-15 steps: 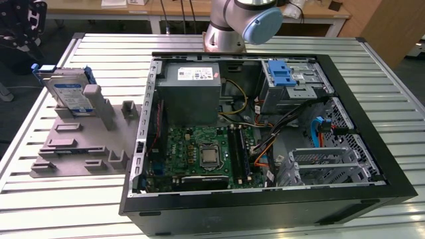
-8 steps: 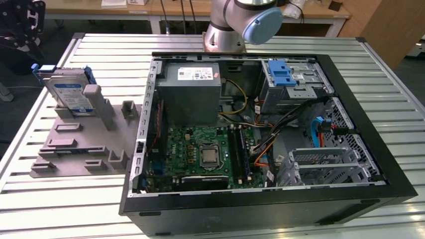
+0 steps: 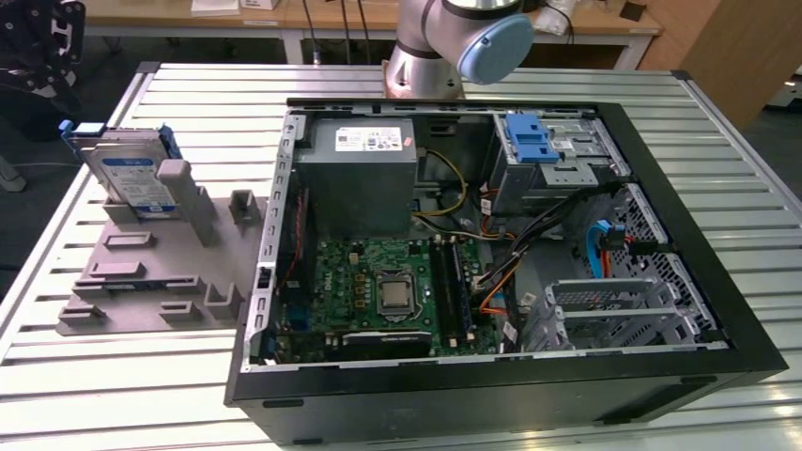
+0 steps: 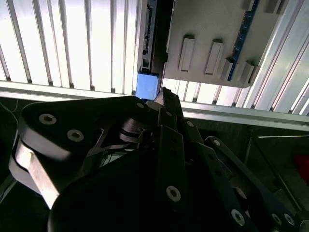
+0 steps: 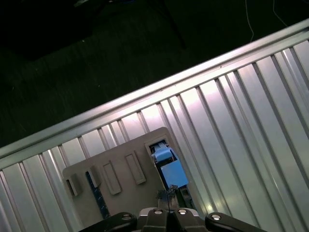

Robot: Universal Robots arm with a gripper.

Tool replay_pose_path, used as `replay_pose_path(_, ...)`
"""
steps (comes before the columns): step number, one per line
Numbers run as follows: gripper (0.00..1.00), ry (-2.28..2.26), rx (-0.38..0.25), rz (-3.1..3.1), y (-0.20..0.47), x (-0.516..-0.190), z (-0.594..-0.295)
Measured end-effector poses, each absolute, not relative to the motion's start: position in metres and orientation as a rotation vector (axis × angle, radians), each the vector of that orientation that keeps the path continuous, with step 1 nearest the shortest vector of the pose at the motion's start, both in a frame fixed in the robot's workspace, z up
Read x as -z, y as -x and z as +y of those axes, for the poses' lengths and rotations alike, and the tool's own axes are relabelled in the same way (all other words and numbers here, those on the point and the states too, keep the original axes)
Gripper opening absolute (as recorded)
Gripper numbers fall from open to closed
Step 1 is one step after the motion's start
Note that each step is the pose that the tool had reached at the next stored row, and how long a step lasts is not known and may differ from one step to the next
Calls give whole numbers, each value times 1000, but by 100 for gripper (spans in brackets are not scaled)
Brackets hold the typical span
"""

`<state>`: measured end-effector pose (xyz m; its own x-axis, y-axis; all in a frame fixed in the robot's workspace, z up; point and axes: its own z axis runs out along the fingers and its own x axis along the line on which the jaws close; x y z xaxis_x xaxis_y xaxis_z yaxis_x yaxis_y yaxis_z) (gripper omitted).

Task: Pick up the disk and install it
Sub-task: 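Pick up the disk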

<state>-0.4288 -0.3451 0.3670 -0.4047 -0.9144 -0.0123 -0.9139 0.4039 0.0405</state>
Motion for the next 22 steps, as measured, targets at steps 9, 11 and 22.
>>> replay_pose_path(9, 11, -1722, 63, -2613, 429, -367, -345)
replay_pose_path(11, 11, -1741, 63, -2600, 429, -367, -345)
replay_pose_path(22, 11, -1970, 61, -2427, 429, -365, -345)
